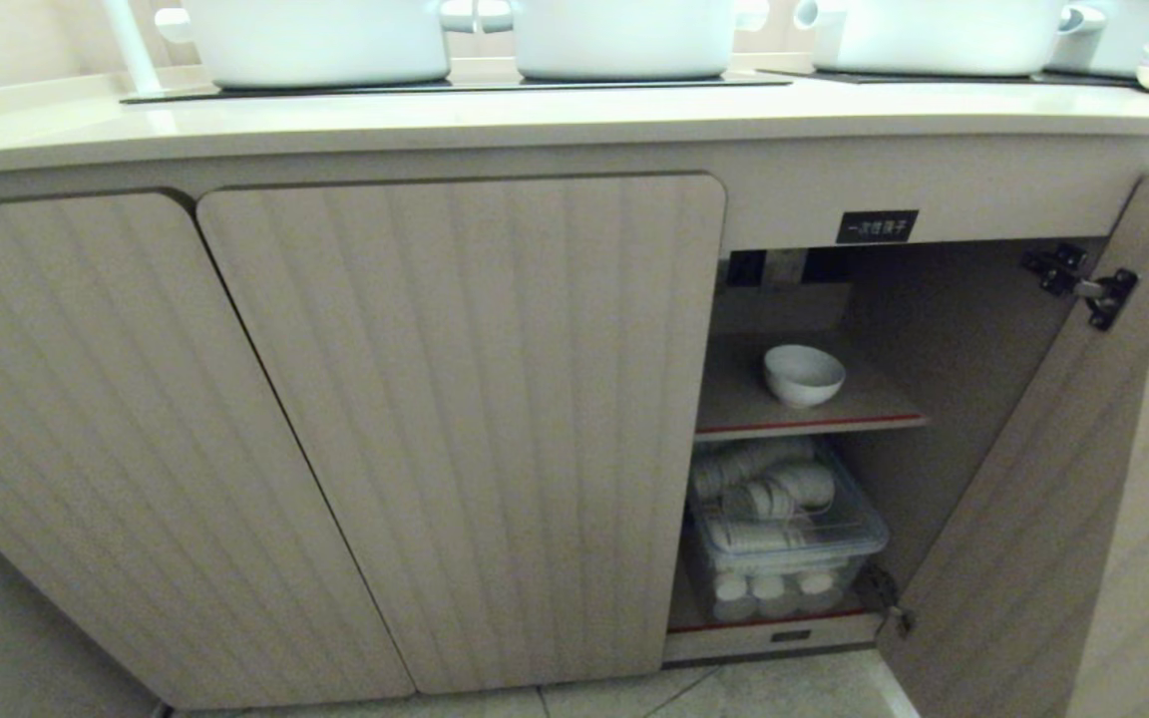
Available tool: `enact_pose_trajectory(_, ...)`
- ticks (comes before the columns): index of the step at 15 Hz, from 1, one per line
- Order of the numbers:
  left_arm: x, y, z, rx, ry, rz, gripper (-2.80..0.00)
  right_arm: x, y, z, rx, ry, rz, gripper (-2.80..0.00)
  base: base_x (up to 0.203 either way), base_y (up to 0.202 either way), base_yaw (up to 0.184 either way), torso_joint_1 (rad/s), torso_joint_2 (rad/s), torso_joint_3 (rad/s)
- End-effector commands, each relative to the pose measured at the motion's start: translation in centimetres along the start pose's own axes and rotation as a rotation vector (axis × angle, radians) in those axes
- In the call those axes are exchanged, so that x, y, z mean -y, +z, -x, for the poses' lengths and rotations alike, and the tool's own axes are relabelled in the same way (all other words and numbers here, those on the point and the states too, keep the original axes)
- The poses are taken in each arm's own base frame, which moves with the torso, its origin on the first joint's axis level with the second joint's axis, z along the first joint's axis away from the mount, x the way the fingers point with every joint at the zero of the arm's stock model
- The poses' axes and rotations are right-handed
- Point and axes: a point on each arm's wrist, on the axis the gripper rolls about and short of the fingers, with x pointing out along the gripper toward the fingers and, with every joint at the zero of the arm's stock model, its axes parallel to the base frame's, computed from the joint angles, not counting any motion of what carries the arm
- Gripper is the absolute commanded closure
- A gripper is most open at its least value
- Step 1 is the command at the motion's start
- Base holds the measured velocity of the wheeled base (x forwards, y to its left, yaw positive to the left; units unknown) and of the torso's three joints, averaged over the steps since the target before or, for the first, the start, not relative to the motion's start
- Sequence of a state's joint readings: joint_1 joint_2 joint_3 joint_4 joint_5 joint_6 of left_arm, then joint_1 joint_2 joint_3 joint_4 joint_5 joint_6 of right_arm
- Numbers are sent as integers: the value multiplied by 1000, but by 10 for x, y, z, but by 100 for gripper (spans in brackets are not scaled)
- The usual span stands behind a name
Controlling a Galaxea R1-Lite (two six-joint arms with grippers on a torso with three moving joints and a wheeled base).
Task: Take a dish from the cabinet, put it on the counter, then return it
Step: Close the cabinet door
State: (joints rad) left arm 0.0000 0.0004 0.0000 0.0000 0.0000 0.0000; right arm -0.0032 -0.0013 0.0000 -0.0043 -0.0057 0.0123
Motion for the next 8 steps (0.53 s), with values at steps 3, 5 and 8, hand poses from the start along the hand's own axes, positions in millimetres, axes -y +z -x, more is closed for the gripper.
enact_pose_trajectory(3, 0, 0, 0, 0, 0, 0, 0, 0, 0, 0, -1, 0, -1, 0, 0, 0, 0, 0, 0, 0)
enact_pose_trajectory(5, 0, 0, 0, 0, 0, 0, 0, 0, 0, 0, -1, 0, 0, 0, 0, 0, 0, 0, 0, 0)
enact_pose_trajectory(8, 0, 0, 0, 0, 0, 0, 0, 0, 0, 0, 0, 1, 0, 0, -3, -151, -2, 1, 2, 3)
